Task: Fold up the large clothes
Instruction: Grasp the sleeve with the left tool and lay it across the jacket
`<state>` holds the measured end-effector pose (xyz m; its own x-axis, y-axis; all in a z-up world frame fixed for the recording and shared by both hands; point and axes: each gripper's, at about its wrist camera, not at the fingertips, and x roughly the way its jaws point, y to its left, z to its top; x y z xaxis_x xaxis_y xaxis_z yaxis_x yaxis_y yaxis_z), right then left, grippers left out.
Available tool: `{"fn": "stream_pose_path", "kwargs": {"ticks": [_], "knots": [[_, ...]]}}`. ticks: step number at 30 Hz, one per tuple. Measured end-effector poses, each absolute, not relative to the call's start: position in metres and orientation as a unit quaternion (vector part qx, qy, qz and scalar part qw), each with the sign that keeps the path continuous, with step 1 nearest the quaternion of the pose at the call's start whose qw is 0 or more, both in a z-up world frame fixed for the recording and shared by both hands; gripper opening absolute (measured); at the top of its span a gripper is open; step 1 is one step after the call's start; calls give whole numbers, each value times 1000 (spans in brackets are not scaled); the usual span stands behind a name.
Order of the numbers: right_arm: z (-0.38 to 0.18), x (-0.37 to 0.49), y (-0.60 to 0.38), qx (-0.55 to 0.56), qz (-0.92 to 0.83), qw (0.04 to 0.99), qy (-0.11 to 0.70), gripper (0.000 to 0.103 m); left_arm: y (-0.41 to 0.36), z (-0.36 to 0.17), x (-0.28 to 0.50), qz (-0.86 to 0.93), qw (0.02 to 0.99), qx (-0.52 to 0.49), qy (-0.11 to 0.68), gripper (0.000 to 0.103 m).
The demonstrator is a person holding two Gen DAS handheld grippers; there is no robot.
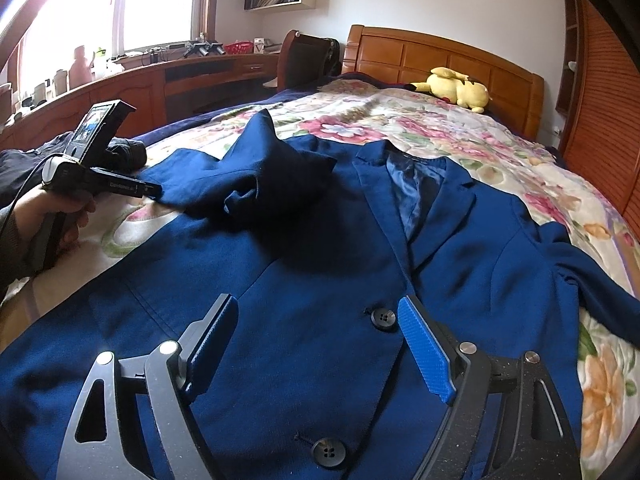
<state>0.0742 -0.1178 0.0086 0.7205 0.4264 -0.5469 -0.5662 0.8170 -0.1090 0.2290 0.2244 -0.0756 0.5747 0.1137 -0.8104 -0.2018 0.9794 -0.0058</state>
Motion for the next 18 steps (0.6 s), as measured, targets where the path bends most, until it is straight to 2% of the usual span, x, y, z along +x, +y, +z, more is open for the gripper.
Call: {"fn": "stream_pose_path", "kwargs": {"ticks": [1,2,3,5,7,9,18], "knots": [[8,74,-118,-136,270,918,258,84,227,-77,229,79,883,-65,458,63],[9,74,-118,-136,269,918,257,84,229,-77,229,75,883,-71,459,56],[8,73,-118,-137,268,918,257,84,228,-76,229,72,883,-72,457,41],[9,72,-118,-139,267,919,255,84,226,-74,228,54,884,-75,459,22],[9,71,-120,-139,267,919,253,84,219,-69,226,56,888,-66,452,12],[11,68,-124,-137,266,920,252,84,204,-55,220,59,899,-45,432,9],[25,53,-152,-126,256,930,232,84,103,34,188,-16,940,4,342,8]]}}
